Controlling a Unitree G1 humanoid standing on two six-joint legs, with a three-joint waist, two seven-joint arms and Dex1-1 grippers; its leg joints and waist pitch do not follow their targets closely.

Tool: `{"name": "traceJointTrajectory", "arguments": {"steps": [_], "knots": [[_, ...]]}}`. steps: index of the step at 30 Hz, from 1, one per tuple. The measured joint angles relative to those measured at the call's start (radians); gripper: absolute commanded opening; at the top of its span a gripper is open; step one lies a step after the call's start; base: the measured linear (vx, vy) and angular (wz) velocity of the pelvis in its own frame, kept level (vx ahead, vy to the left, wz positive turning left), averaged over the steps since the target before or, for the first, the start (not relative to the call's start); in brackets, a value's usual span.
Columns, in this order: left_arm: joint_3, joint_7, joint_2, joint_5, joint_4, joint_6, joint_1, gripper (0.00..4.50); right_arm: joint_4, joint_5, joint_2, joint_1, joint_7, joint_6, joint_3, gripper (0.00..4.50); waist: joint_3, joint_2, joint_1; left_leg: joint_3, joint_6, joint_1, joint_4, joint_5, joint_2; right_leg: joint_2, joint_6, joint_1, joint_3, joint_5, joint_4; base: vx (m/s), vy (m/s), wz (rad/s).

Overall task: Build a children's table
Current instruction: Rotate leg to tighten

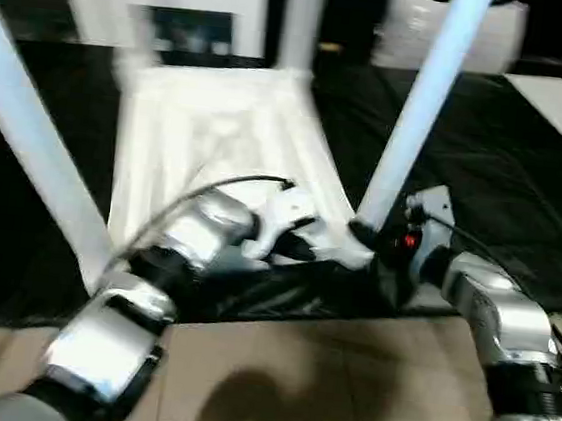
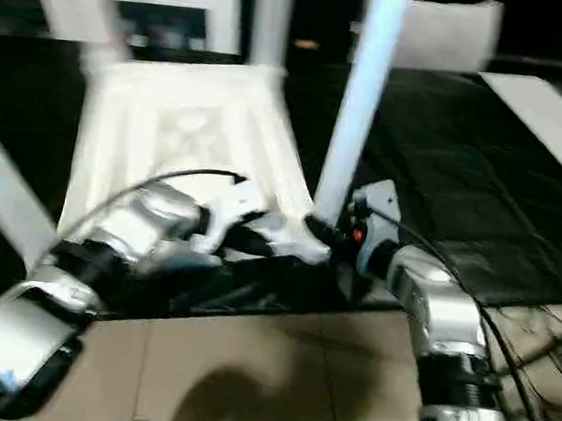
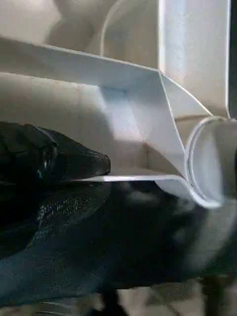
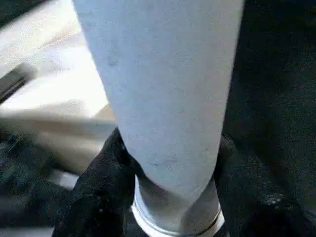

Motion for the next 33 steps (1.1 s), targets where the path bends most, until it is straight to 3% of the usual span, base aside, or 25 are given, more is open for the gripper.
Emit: {"name": "traceJointTrajectory", "arguments": {"steps": [2,3,6,8,11,18,21,24,27,33], "knots": [[0.018,0.064,-0.031,0.000,0.016,0.012,-0.011,0.00,0.008,-0.008,0.040,-0.005,-0.086,-0.021,-0.022,2.01,0.001,0.005,-0.009,-0.008,0.000,-0.006,-0.001,0.000,0.000,-0.001,0.000,0.002,-0.010,0.000,-0.014,0.000,0.000,0.00],[0.025,0.076,-0.037,0.000,0.016,0.014,-0.011,0.00,0.010,-0.009,0.048,-0.005,-0.100,-0.028,-0.030,2.55,0.001,0.006,-0.012,-0.008,0.001,-0.008,-0.001,0.000,-0.001,-0.003,0.000,0.001,-0.012,0.000,-0.015,0.000,0.000,0.00],[0.028,0.085,-0.042,0.001,0.015,0.017,-0.011,0.00,0.016,-0.003,0.075,-0.005,-0.119,-0.039,-0.048,2.74,0.002,0.007,-0.016,-0.006,0.002,-0.008,-0.001,0.001,-0.002,-0.011,0.000,0.001,-0.020,0.000,-0.014,0.000,0.000,0.00],[0.022,0.077,-0.041,0.001,0.010,0.004,-0.010,0.00,0.012,0.001,0.058,-0.002,-0.093,-0.042,-0.046,3.12,0.005,0.011,-0.016,-0.004,0.003,-0.009,-0.001,0.001,-0.004,-0.016,0.000,0.001,-0.022,0.000,-0.013,0.000,0.000,0.00],[0.005,0.042,-0.022,0.001,-0.003,-0.025,-0.003,0.00,0.004,0.011,0.013,0.018,-0.011,-0.072,-0.030,3.19,0.005,0.010,-0.012,-0.003,0.003,-0.010,-0.003,0.001,-0.004,-0.016,-0.001,-0.001,-0.021,0.001,-0.011,0.000,0.000,0.00],[-0.025,-0.074,0.046,0.004,-0.032,-0.113,0.014,0.00,-0.005,0.046,-0.097,0.033,0.188,-0.127,-0.011,3.97,0.006,0.010,0.024,0.012,0.004,-0.008,-0.004,0.002,-0.002,-0.017,-0.011,-0.010,-0.010,0.012,0.018,0.000,0.000,0.00],[-0.053,-0.159,0.088,0.004,-0.048,-0.166,0.019,0.00,-0.014,0.057,-0.198,0.035,0.338,-0.133,0.006,4.16,0.006,0.010,0.041,0.016,0.005,-0.009,-0.006,0.003,-0.003,-0.015,-0.013,-0.019,0.004,0.014,0.035,0.000,0.000,0.00],[-0.066,-0.233,0.132,0.004,-0.055,-0.208,0.023,0.00,-0.017,0.071,-0.266,0.041,0.455,-0.153,0.024,4.47,0.006,0.010,0.052,0.017,0.008,-0.009,-0.009,0.004,-0.001,-0.013,-0.008,-0.022,0.006,0.007,0.042,0.000,0.000,0.00],[-0.089,-0.324,0.183,0.004,-0.055,-0.281,0.023,0.00,-0.017,0.088,-0.321,0.045,0.594,-0.165,0.052,4.47,0.005,0.010,0.063,0.017,0.008,-0.009,-0.010,0.004,0.000,-0.012,-0.009,-0.025,0.006,0.005,0.044,0.000,0.000,0.00],[-0.124,-0.437,0.222,0.004,-0.075,-0.332,0.026,0.00,-0.017,0.123,-0.345,0.044,0.751,-0.171,0.083,3.86,0.005,0.008,0.082,0.017,0.008,-0.010,-0.006,0.004,-0.002,-0.014,-0.010,-0.023,0.008,0.005,0.045,0.000,0.000,0.00]]}}
